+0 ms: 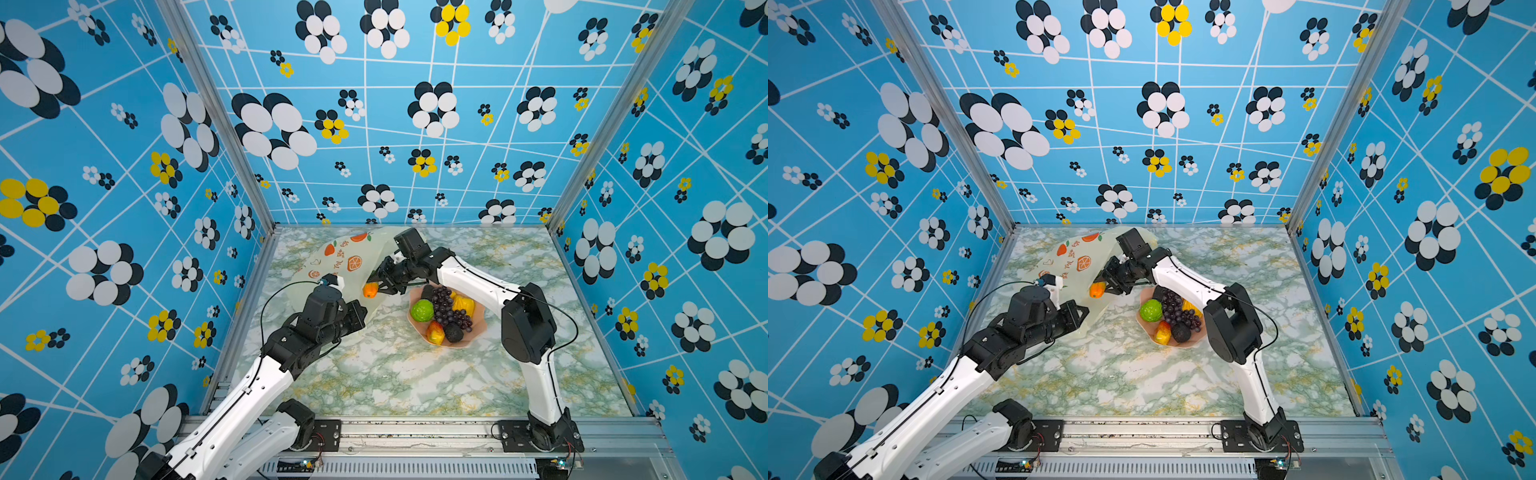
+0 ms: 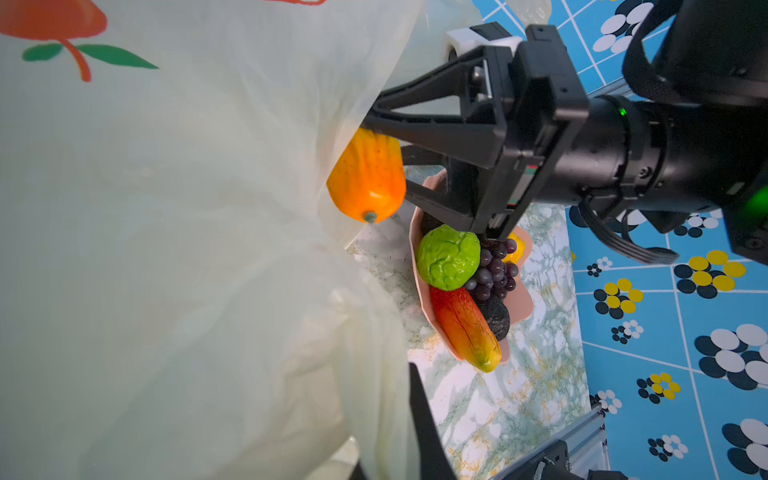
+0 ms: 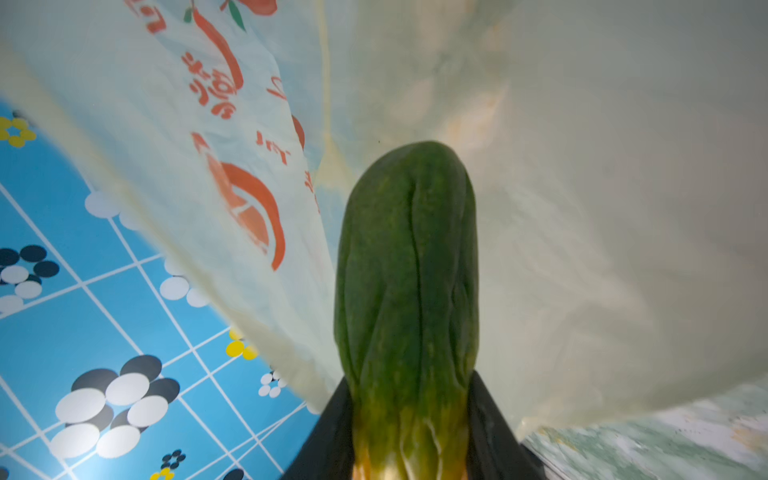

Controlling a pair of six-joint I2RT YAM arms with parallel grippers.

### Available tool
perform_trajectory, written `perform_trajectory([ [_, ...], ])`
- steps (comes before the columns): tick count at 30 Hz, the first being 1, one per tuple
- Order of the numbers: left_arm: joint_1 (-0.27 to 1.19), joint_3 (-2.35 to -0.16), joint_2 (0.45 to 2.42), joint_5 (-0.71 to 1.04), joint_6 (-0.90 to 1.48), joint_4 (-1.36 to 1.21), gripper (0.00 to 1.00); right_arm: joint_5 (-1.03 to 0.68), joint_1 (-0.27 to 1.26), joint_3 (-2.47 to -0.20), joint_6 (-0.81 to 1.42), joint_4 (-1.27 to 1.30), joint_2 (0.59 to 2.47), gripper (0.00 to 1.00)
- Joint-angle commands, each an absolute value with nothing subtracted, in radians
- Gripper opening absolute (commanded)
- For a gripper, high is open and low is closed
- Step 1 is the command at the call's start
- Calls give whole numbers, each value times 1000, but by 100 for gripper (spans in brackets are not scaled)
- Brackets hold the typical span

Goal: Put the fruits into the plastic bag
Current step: 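Carry the papaya into the bag's open mouth with the right gripper, then open the right gripper to drop the papaya inside the bag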

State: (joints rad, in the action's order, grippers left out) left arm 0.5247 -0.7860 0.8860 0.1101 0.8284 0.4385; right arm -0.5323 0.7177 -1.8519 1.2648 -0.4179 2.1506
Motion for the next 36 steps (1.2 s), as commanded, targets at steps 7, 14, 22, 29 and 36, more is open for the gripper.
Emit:
perform_trajectory([
  [7,552,-789,914,90,878,354,0,-305,752,-1887,1313,-336,2212,23],
  [14,554,-769,914,89,899,322,0,-350,753,-1933,1320,-228,2286,34],
  [22,546,-780,951,130,908,310,3,-407,753,-2014,1301,-116,2344,54],
  [29,529,-773,950,148,925,328,3,-444,751,-2115,1182,-183,2351,60],
  [36,473,-768,924,170,945,343,0,-498,751,-2151,1074,-268,2338,70],
])
